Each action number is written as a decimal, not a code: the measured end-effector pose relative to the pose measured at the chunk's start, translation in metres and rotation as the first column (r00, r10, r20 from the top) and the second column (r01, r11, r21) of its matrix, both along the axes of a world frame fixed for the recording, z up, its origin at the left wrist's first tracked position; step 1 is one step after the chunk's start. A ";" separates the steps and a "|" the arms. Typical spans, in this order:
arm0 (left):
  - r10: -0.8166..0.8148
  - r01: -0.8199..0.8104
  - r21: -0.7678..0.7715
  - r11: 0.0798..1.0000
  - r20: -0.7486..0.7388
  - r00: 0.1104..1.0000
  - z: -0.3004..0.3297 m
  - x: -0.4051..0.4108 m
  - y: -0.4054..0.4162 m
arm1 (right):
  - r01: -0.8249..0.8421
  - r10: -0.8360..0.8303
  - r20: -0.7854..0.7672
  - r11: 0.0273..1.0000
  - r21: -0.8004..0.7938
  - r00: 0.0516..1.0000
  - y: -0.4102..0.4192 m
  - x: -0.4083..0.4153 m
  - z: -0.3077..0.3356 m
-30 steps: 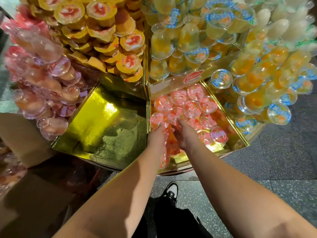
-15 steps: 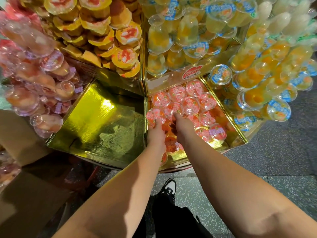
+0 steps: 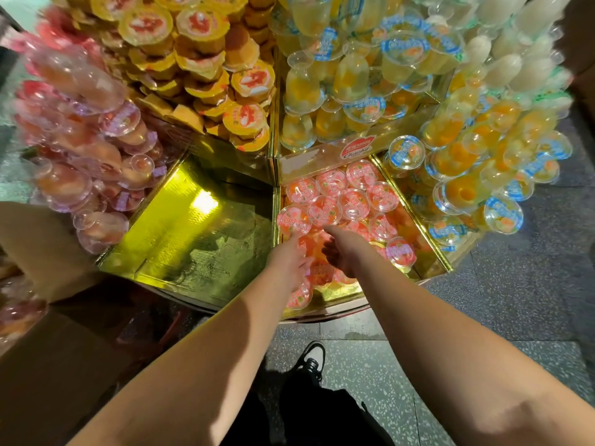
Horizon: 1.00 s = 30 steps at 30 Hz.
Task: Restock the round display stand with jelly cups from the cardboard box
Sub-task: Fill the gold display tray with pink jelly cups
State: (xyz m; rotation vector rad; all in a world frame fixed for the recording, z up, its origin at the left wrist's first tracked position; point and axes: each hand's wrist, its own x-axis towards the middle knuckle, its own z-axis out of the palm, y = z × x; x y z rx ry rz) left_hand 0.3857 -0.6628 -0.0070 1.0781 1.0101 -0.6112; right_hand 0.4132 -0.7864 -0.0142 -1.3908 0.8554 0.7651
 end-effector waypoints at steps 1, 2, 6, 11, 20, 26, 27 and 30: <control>-0.015 0.016 -0.028 0.999 0.012 1.000 0.006 -0.005 0.006 | -0.046 0.046 -0.008 0.999 -0.021 0.999 -0.005 -0.004 0.004; -0.027 0.028 -0.036 0.999 0.033 0.999 0.013 -0.012 0.013 | -0.081 0.081 -0.010 0.996 -0.043 0.997 -0.009 -0.008 0.009; -0.083 0.081 0.020 0.996 0.117 0.990 0.038 -0.037 0.060 | -0.221 0.225 0.016 0.968 -0.122 0.974 -0.015 -0.020 0.041; -0.002 -0.063 0.254 0.965 0.247 0.969 0.076 -0.052 0.142 | -0.420 0.452 0.200 0.889 -0.182 0.869 0.036 -0.009 0.102; -0.161 -0.137 0.757 0.638 0.305 0.939 0.133 -0.127 0.343 | -0.695 0.756 0.486 0.628 -0.350 0.438 0.282 -0.022 0.149; 0.006 -0.163 0.790 0.592 0.198 0.980 0.102 -0.213 0.474 | -0.786 0.893 0.422 0.373 -0.494 0.158 0.435 -0.079 0.113; 0.009 -0.130 0.789 0.600 0.155 0.988 0.094 -0.228 0.493 | -0.799 0.916 0.379 0.322 -0.507 0.129 0.456 -0.087 0.107; 0.065 -0.122 0.763 0.635 0.105 0.992 0.064 -0.263 0.550 | -0.828 0.966 0.259 0.159 -0.537 0.017 0.515 -0.105 0.086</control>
